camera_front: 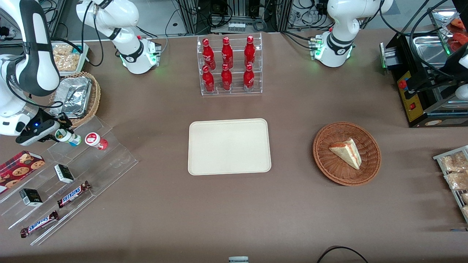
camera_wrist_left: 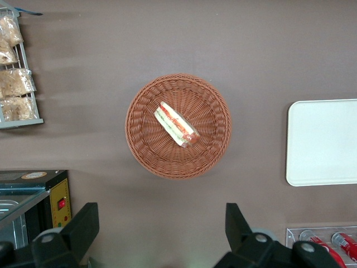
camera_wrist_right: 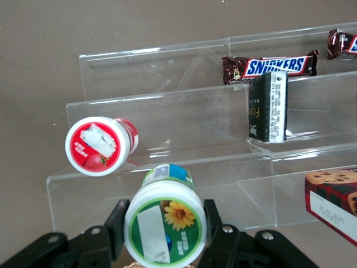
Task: Place green gum on tray
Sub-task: 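Close the right gripper on the green gum container and lift it, then carry the green gum container over to the cream tray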
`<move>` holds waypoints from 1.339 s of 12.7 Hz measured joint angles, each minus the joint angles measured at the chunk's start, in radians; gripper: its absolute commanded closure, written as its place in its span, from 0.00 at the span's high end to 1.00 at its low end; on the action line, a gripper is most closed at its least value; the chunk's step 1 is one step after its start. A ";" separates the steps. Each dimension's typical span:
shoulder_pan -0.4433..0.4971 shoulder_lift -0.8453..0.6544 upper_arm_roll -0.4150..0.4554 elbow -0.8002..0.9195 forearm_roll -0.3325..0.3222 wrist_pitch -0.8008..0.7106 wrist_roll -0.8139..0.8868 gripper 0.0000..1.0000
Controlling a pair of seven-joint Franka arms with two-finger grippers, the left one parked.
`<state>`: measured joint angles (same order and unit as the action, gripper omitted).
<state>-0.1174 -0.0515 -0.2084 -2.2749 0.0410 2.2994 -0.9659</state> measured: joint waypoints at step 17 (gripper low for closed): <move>0.147 0.147 0.547 0.534 0.001 -0.515 0.974 0.00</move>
<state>0.0299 0.0959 0.3381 -1.7407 0.0419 1.7848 0.0084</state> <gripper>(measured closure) 0.414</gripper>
